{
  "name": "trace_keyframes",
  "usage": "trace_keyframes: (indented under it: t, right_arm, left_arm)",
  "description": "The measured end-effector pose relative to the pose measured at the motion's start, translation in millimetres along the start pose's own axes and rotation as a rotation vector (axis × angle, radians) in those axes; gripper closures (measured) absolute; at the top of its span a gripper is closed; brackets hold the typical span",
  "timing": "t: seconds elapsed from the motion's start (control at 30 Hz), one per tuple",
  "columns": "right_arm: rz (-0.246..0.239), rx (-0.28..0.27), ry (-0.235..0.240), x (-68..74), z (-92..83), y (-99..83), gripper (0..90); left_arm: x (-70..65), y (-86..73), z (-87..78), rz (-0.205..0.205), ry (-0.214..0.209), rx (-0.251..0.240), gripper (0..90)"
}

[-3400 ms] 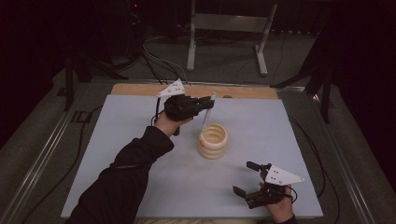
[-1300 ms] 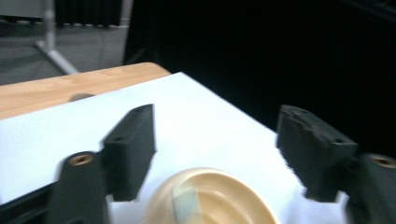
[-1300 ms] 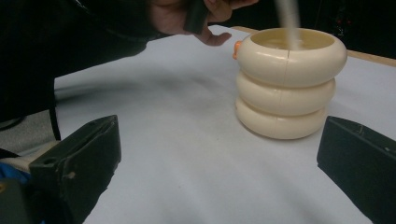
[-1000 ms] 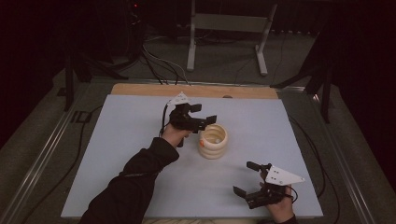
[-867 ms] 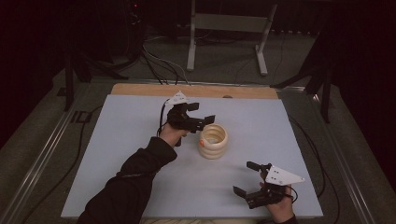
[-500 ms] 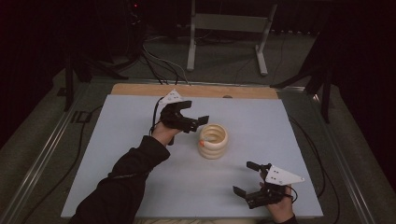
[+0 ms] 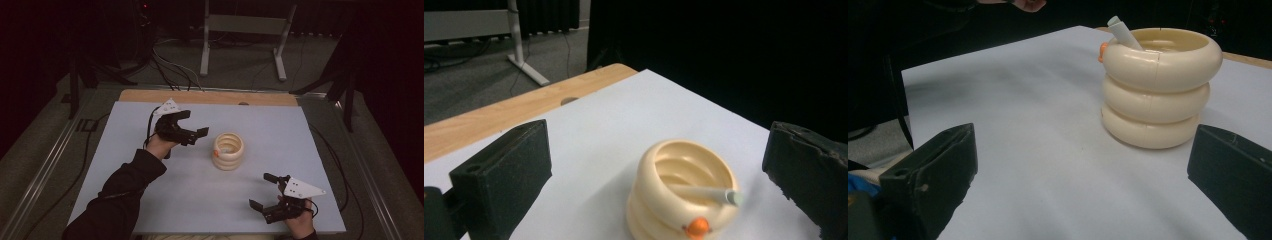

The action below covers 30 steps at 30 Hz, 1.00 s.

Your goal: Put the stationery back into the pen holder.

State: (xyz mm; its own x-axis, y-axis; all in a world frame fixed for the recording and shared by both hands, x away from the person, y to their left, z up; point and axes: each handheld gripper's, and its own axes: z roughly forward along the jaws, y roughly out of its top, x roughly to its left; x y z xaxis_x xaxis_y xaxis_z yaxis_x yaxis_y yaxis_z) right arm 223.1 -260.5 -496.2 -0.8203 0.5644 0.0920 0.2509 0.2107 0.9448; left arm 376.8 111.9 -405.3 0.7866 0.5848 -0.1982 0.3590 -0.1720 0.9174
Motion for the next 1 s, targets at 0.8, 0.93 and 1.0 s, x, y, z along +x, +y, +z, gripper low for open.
trace_keyframes:
  t: [0.8, 0.93, 1.0]
  right_arm:
    - [0.019, -0.004, -0.005, -3.8, -1.9, -0.4, 0.0]
    - [0.016, 0.001, -0.006, -3.3, -1.3, -0.4, 0.0]
    - [0.015, 0.003, -0.008, -3.1, -1.3, -0.5, 0.0]
  left_arm:
    - [-2.7, -76.0, -51.0, 0.023, 0.001, 0.051, 0.0]
    - [-3.0, -90.0, -58.0, 0.019, 0.016, 0.054, 0.0]
    - [-3.1, -96.1, -61.0, 0.014, 0.02, 0.053, 0.0]
